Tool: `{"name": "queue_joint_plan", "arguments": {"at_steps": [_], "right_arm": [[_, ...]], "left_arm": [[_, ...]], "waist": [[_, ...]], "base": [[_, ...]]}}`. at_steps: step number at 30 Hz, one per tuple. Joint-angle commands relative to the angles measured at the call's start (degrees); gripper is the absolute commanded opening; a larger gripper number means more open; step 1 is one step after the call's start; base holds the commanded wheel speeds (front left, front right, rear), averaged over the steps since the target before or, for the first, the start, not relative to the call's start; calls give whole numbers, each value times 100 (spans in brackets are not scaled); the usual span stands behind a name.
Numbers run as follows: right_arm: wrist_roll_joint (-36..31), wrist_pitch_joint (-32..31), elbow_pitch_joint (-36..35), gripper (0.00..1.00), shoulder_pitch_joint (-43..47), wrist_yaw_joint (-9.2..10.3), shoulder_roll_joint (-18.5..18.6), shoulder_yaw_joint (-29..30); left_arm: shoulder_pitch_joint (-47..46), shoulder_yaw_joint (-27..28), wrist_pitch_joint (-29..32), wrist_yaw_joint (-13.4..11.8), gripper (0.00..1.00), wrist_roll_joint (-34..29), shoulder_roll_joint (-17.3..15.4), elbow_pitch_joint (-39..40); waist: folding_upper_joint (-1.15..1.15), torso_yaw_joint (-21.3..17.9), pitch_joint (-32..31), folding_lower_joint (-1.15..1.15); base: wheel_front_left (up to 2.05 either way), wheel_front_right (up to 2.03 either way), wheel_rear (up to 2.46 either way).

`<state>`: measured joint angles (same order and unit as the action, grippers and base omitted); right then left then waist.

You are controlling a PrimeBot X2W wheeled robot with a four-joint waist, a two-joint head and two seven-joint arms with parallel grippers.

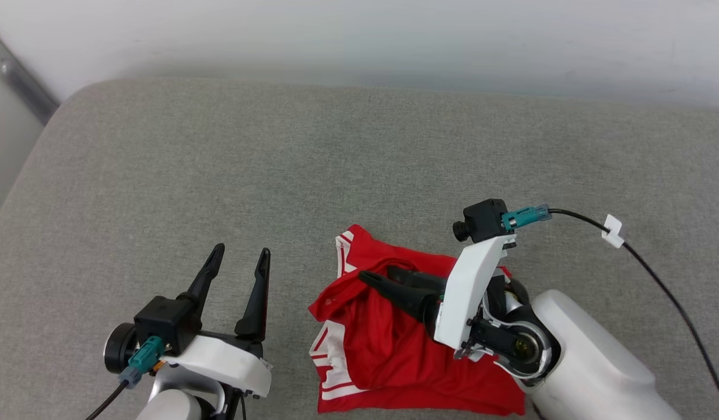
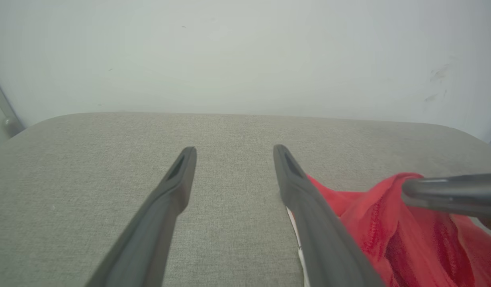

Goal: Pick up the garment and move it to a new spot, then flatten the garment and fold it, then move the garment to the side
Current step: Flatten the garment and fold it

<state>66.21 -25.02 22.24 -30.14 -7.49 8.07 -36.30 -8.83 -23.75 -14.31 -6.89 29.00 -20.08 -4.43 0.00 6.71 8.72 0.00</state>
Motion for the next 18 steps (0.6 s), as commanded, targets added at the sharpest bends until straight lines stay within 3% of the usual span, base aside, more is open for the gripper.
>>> {"name": "queue_joint_plan", "arguments": {"at_steps": [1, 5, 9, 13, 18], "right_arm": [[-152, 81, -27, 100, -90, 0, 98, -52], [-890, 584, -216, 100, -170, 0, 549, -306], [-1712, 1081, -176, 100, -67, 0, 964, -130], [-2636, 1669, -145, 100, 213, 1, 1302, 530], [-3616, 2453, -415, 100, 788, 1, 1344, 1882]], "left_arm": [[-62, 8, -20, -3, 100, -10, -17, -16], [-26, 33, -36, -34, 100, 3, -10, -41], [43, 72, -47, -67, 100, 29, -28, -36], [90, 124, -56, -103, 100, 38, -58, -32], [162, 245, -54, -213, 100, 73, -90, -19]], "waist": [[0, -47, -14, 0], [0, -176, -58, 0], [0, -316, -84, 0], [0, -433, -112, 0], [0, -567, -145, 0]], "base": [[0, 0, 0], [0, 0, 0], [0, 0, 0], [0, 0, 0], [0, 0, 0]]}}
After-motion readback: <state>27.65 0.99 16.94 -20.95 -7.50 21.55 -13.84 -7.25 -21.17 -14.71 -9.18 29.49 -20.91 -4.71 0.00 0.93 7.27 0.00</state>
